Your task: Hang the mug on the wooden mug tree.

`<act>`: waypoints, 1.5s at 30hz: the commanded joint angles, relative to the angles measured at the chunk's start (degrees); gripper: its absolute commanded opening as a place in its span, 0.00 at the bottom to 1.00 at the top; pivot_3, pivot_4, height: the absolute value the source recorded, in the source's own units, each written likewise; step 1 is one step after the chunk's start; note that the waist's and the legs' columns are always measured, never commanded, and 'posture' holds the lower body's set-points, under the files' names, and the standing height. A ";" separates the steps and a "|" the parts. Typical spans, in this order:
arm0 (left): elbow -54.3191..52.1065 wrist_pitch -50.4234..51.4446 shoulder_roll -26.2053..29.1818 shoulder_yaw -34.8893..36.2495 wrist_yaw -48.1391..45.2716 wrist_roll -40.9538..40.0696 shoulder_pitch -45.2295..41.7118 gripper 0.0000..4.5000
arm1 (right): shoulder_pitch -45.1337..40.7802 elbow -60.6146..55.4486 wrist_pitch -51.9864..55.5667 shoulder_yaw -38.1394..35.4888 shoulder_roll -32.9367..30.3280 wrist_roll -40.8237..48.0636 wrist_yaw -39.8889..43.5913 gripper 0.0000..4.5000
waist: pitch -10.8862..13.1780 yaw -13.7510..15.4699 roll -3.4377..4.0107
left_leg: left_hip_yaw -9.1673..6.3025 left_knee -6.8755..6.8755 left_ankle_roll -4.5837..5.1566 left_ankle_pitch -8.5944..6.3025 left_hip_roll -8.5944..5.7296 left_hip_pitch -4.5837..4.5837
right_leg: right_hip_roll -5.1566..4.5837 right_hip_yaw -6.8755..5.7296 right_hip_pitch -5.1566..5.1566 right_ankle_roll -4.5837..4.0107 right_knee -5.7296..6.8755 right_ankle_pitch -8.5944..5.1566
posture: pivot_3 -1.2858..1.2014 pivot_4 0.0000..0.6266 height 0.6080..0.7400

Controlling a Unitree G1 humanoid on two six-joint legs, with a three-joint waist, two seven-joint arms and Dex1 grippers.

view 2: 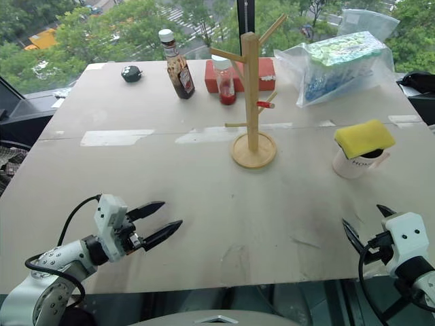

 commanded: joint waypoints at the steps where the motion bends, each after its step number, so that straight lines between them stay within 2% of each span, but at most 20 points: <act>1: -1.04 -0.14 0.00 0.55 0.06 -1.87 -2.33 0.99 | -1.13 0.98 -2.75 -0.01 0.07 -0.59 0.05 1.00 | 0.00 -0.01 0.00 | 0.00 0.00 0.00 0.00 0.00 0.00 | 0.00 0.00 0.00 0.00 0.00 0.00 | 0.52 0.24 1.00; 9: -5.04 3.17 1.13 -1.69 -3.07 -8.42 -9.03 0.99 | -6.75 7.73 -1.70 -2.37 -0.92 -1.20 -2.29 1.00 | -0.02 -0.15 0.00 | 0.01 -0.02 0.00 0.00 -0.01 0.00 | 0.01 0.00 -0.02 0.00 0.01 0.00 | 0.52 0.24 1.00; 11: -6.97 0.22 2.07 -1.80 -6.87 -8.73 -9.61 0.99 | -9.31 10.23 -0.80 -4.78 -2.75 0.30 -1.95 1.00 | -0.02 -0.26 0.01 | 0.02 -0.08 0.00 0.01 -0.01 0.00 | 0.01 0.00 -0.04 0.00 -0.01 0.00 | 0.52 0.24 1.00; 14: -9.20 1.11 3.43 -1.83 -8.65 -11.84 -11.77 0.99 | -12.48 12.15 0.15 -7.89 -6.45 3.56 0.59 1.00 | 0.00 -0.19 0.05 | 0.10 -0.06 0.00 0.01 -0.01 0.00 | 0.00 0.05 -0.02 0.00 -0.03 0.00 | 0.52 0.24 1.00; 19: -11.89 4.09 4.40 -2.44 -6.26 -15.16 -15.73 0.99 | -11.66 5.09 5.23 -9.93 -13.59 6.82 5.21 1.00 | 0.00 -0.04 0.08 | 0.04 -0.04 0.00 0.01 0.04 0.00 | 0.05 -0.03 -0.01 0.00 0.02 0.00 | 0.52 0.24 1.00; 25: -18.32 5.86 5.69 -1.89 -4.28 -18.29 -13.90 0.99 | -15.45 -3.43 15.42 -10.62 -22.65 4.71 2.19 1.00 | 0.04 -0.27 -0.01 | 0.15 -0.01 0.01 0.00 0.04 -0.02 | 0.05 0.06 0.00 0.00 -0.03 0.01 | 0.52 0.24 1.00; 28: -18.49 5.34 6.36 -1.31 -4.82 -18.85 -13.80 0.99 | -19.86 -4.96 20.40 -9.56 -24.81 5.90 0.51 1.00 | 0.04 -0.07 -0.02 | 0.11 -0.01 0.01 0.00 0.04 -0.02 | 0.05 0.02 0.00 0.00 -0.02 0.01 | 0.52 0.24 1.00; 31: -16.97 3.89 6.09 -0.77 -5.05 -18.70 -15.27 0.99 | -26.27 -5.38 24.99 -7.33 -27.05 7.95 -0.20 1.00 | 0.06 0.13 -0.05 | 0.09 0.00 0.00 0.01 0.05 -0.03 | 0.06 -0.02 0.02 0.00 -0.01 0.01 | 0.52 0.24 1.00; 38: -15.66 3.83 5.38 -2.55 -3.21 -17.72 -17.41 0.99 | -41.74 -0.93 33.92 4.59 -31.39 7.05 -2.65 1.00 | 0.15 -0.15 -0.17 | 0.09 0.07 0.01 0.01 0.05 -0.10 | 0.06 -0.06 -0.01 0.00 -0.05 0.00 | 0.52 0.24 1.00; 42: -15.71 3.09 4.23 -4.10 -1.67 -15.86 -17.93 0.99 | -47.45 3.42 36.31 13.90 -33.19 3.16 -2.93 1.00 | 0.17 -0.12 -0.21 | 0.09 0.08 0.01 0.01 0.04 -0.14 | 0.04 -0.06 -0.04 0.00 -0.07 0.01 | 0.52 0.24 1.00; 45: -16.47 2.66 3.58 -4.78 -0.86 -15.23 -17.34 0.99 | -50.90 7.03 37.72 18.27 -31.92 0.61 -4.64 1.00 | 0.18 -0.08 -0.22 | 0.05 0.08 0.01 0.01 0.04 -0.16 | 0.03 -0.12 -0.04 0.00 -0.10 0.01 | 0.52 0.24 1.00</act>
